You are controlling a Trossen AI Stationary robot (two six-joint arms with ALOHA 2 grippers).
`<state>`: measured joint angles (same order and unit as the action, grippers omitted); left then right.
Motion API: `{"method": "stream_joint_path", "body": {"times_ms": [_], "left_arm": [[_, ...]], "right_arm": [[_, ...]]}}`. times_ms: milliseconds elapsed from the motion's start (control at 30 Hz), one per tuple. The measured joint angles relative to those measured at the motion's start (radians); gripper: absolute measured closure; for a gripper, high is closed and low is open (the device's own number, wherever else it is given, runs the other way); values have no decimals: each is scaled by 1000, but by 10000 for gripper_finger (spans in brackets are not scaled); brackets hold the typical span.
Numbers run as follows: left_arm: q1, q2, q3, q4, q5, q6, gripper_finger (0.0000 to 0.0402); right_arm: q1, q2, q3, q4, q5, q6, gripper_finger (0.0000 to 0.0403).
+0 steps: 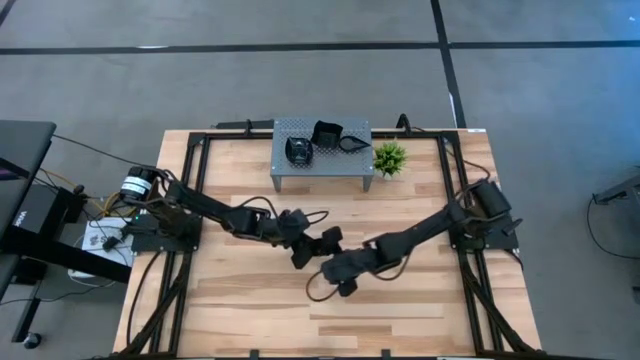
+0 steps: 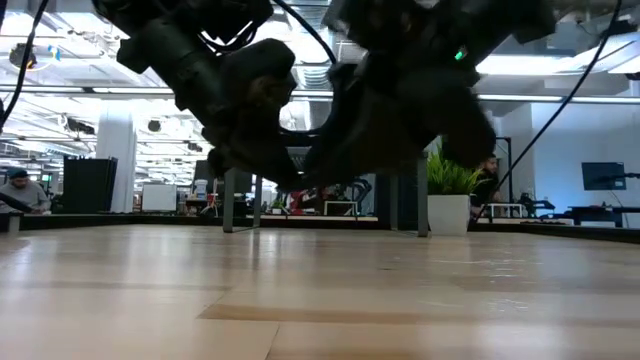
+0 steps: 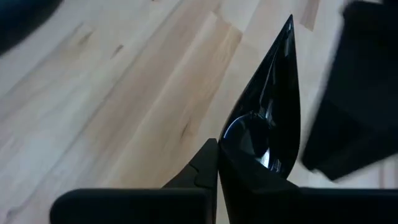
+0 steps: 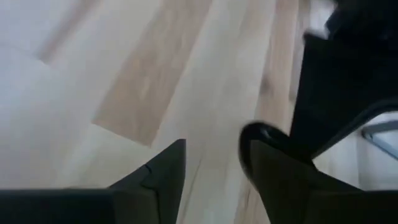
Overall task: Pick & Place Mini shaped plates
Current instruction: Stack the black drop-shaped plate on top of the stacked black drop-shaped plates on the shelf
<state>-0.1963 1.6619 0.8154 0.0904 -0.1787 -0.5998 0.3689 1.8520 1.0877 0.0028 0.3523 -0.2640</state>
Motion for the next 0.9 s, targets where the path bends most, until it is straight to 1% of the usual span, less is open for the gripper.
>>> {"method": "stream_joint_path", "body": {"times_ms": [100, 233, 500, 633, 900], "left_arm": [[-7, 0, 0, -15, 1, 32, 391], [-11, 0, 0, -38, 13, 66, 394], [-15, 0, 0, -42, 32, 69, 390], [-15, 0, 0, -37, 33, 69, 389], [-15, 0, 0, -6, 26, 1, 374]], "right_arm": [[-6, 53, 59, -74, 24, 0, 239], [-6, 86, 101, -83, 25, 0, 258], [-25, 86, 103, -104, 34, 21, 291], [-40, 85, 103, -122, -8, 28, 320], [-45, 85, 103, -127, -14, 29, 384]]}}
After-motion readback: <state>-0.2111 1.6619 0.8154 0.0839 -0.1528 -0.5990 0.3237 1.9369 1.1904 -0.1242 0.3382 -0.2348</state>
